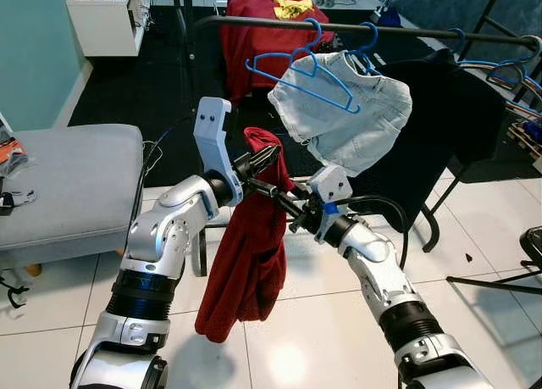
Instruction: Hang hanger
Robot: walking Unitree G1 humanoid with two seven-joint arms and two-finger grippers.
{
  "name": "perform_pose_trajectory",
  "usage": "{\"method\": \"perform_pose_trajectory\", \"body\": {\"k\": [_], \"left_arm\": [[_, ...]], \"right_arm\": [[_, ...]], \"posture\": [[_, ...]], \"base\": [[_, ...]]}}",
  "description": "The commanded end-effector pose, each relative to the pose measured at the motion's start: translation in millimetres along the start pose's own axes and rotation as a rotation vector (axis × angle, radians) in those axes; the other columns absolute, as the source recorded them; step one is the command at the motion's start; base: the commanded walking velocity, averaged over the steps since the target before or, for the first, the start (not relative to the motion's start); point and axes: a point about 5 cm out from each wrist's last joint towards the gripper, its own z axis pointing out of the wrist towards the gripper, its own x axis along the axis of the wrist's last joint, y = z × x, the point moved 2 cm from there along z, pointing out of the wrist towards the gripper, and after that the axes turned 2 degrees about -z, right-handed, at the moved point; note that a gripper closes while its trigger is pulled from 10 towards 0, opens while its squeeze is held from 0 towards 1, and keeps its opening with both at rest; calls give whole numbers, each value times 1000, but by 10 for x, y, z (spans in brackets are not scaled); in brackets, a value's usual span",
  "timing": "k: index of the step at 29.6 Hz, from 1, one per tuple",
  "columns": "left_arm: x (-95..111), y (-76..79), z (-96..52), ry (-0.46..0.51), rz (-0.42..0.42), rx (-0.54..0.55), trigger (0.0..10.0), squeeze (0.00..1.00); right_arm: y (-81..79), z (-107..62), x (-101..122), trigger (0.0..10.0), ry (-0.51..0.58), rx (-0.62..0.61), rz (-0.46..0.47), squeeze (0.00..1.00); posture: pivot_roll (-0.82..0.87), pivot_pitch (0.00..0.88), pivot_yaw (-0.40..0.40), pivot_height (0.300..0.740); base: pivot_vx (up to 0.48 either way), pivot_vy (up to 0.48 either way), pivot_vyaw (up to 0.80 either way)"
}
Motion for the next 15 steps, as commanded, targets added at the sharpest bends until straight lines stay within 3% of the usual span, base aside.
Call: {"method": "perform_pose_trajectory", "body": {"k": [1,9,11,14,15], "left_arm": [[20,79,11,10,4,-35,0,0],[19,80,10,8,6,-36,0,0],[-3,71,4,-2,16,-34,0,0],[-15,67,0,-7,21,-32,0,0],[-45,44,-17,-22,36,-23,0,0]], "right_arm": [[10,1,4,3176,10,-1,-1,0],[44,-10,10,3216,22,-15,-5,0],[75,-28,24,2588,28,-30,-9,0],[88,-35,32,2588,32,-35,-12,0],[121,-57,64,941,42,-42,-20,0]], "posture": [[-57,150,-64,740],[-59,150,-63,740],[-59,150,-61,740],[-59,150,-61,740],[-57,152,-57,740]], "base": [[0,0,0],[0,0,0],[0,0,0],[0,0,0],[0,0,0]]}}
